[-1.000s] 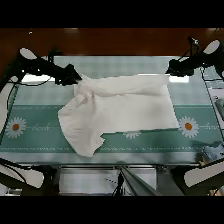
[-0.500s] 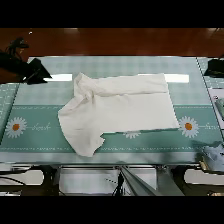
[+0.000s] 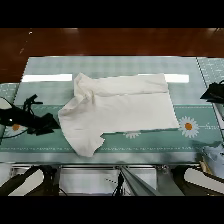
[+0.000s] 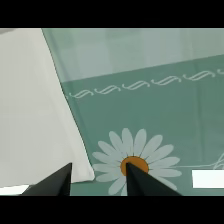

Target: Fold the shirts.

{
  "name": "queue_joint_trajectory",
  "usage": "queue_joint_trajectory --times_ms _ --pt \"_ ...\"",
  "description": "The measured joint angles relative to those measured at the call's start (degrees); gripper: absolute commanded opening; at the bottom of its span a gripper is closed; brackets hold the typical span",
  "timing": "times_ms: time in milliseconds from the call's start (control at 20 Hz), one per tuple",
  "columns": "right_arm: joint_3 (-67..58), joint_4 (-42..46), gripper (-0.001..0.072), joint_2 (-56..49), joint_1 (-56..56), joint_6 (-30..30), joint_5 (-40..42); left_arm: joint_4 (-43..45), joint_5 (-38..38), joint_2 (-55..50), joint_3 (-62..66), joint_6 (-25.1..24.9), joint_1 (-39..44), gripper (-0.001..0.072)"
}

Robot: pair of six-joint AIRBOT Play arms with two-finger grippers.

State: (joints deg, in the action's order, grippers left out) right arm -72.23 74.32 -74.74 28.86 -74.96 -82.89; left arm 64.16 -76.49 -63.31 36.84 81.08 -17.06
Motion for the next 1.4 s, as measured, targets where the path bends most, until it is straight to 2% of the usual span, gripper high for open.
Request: queue_joint_trajectory --times_ms 300,600,650,700,750,900,950,1000,1400 --pt "3.4 -0.8 0.0435 1.0 0.3 1.0 1.3 -2.1 4.8 0.7 -6.6 -3.8 -1.5 0.0456" --pt "3.9 -0.9 0.0435 1.1 0.3 1.5 1.6 -12.9 9.8 -4.6 -7.5 -7.5 -0.3 0.0450" --pt "3.9 -0.9 0.0436 1.1 0.3 1.5 1.6 -14.6 10.3 -5.9 -7.5 -8.0 0.5 0.0398" --pt "4.0 -0.9 0.0436 1.1 0.3 1.5 1.5 -15.1 10.9 -7.2 -7.6 -8.6 1.3 0.0115" --pt "4.0 -0.8 0.0435 1.1 0.3 1.5 1.0 -15.6 11.9 -8.7 -7.6 -9.3 2.0 0.0025" --pt "4.4 0.9 0.0442 1.1 0.5 1.8 0.2 -16.9 11.8 -11.0 -7.6 -11.0 3.1 0.0025" --pt "5.1 1.1 0.0523 1.1 0.7 1.9 0.0 -17.2 11.6 -11.4 -7.6 -11.7 3.3 0.0025" --pt "6.4 1.1 0.0551 1.1 1.3 1.9 -0.2 -17.3 11.6 -11.6 -7.6 -12.2 3.4 0.0025" --pt "23.5 -8.3 0.0549 1.1 4.8 4.4 4.7 -17.1 11.2 -12.2 -7.6 -14.3 3.7 0.0025"
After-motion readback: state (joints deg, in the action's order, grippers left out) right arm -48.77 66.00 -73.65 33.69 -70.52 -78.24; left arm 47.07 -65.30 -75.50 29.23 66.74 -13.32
